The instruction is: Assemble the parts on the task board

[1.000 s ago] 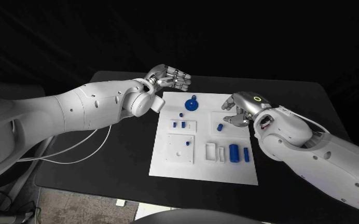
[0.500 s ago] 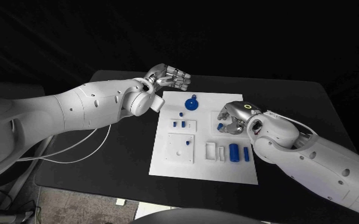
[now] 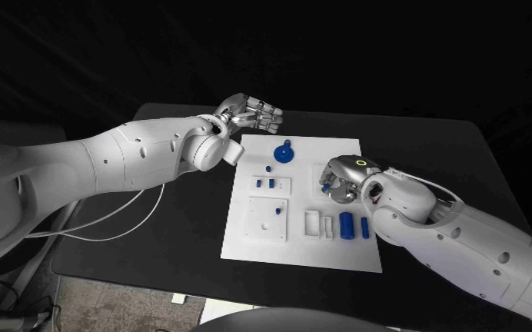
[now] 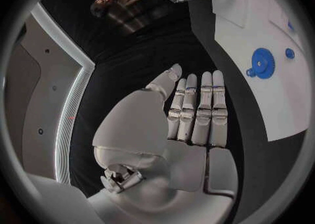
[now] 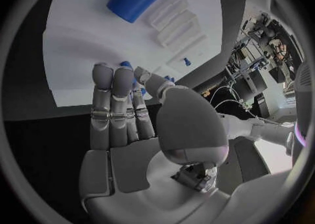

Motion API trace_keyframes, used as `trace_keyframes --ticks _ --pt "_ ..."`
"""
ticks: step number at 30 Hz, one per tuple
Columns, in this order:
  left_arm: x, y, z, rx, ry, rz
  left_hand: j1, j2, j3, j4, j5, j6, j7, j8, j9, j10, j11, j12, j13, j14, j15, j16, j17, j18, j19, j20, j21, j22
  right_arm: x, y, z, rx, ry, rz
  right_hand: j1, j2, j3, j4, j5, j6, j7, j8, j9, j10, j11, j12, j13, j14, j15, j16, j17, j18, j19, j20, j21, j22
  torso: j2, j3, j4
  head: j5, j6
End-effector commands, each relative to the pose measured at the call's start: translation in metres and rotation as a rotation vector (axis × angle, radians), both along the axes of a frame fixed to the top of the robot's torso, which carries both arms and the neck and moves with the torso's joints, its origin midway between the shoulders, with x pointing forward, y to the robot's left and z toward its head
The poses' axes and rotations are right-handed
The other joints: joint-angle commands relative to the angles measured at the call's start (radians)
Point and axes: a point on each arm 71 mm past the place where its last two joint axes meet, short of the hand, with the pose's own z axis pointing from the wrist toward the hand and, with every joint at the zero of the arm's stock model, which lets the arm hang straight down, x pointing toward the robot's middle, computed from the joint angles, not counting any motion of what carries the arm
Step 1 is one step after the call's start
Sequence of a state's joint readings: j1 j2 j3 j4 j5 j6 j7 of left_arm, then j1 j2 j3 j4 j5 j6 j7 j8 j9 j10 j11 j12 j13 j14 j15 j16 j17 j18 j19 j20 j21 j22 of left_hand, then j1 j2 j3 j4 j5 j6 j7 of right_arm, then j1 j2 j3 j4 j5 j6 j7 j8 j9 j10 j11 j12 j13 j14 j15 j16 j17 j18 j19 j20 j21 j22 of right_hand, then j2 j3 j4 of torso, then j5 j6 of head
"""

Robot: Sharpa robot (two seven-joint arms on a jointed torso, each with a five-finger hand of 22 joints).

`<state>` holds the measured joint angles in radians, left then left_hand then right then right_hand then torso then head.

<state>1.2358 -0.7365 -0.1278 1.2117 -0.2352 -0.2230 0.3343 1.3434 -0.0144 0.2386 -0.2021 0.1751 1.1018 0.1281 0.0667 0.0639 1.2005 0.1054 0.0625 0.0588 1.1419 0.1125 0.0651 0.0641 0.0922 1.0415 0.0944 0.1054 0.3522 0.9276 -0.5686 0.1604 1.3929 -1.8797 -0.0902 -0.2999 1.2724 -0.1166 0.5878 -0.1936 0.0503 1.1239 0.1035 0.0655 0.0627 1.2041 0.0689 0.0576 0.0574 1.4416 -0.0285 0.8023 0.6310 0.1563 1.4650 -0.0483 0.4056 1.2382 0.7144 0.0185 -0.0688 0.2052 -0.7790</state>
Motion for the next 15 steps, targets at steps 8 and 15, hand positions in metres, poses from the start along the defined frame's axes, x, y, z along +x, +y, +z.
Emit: trace_keyframes --ticks 8,15 --pt "0.0001 -0.0030 0.0016 -0.008 -0.008 -0.018 0.005 0.006 -0.004 -0.001 0.004 -0.005 0.000 -0.003 0.001 -0.002 -0.001 -0.004 -0.002 0.002 0.004 -0.005 -0.001 0.002 -0.010 0.002 0.006 0.003 -0.0027 0.0071 -0.0049 -0.001 -0.043 -0.003 -0.005 0.023 0.050 -0.019 -0.003 0.059 -0.002 -0.001 0.002 0.081 -0.023 0.002 0.002 -0.001 -0.020 0.007 0.009 -0.023 0.043 -0.021 0.036 0.024 0.001 -0.0003 0.0004 -0.001 -0.001" --pt "0.0001 -0.0027 0.0014 -0.007 -0.007 -0.017 0.004 0.005 -0.004 0.000 0.004 -0.006 0.000 -0.003 0.001 -0.003 -0.001 -0.004 -0.002 0.000 0.005 -0.005 -0.001 0.002 -0.013 0.003 0.006 0.005 0.0002 0.0045 -0.0099 -0.013 -0.062 -0.038 0.001 0.034 0.047 -0.034 -0.002 0.090 -0.011 0.001 0.004 0.112 -0.033 0.004 0.004 -0.001 -0.027 0.003 0.011 -0.035 0.040 -0.030 0.046 0.035 0.000 -0.0005 0.0003 -0.002 -0.001"
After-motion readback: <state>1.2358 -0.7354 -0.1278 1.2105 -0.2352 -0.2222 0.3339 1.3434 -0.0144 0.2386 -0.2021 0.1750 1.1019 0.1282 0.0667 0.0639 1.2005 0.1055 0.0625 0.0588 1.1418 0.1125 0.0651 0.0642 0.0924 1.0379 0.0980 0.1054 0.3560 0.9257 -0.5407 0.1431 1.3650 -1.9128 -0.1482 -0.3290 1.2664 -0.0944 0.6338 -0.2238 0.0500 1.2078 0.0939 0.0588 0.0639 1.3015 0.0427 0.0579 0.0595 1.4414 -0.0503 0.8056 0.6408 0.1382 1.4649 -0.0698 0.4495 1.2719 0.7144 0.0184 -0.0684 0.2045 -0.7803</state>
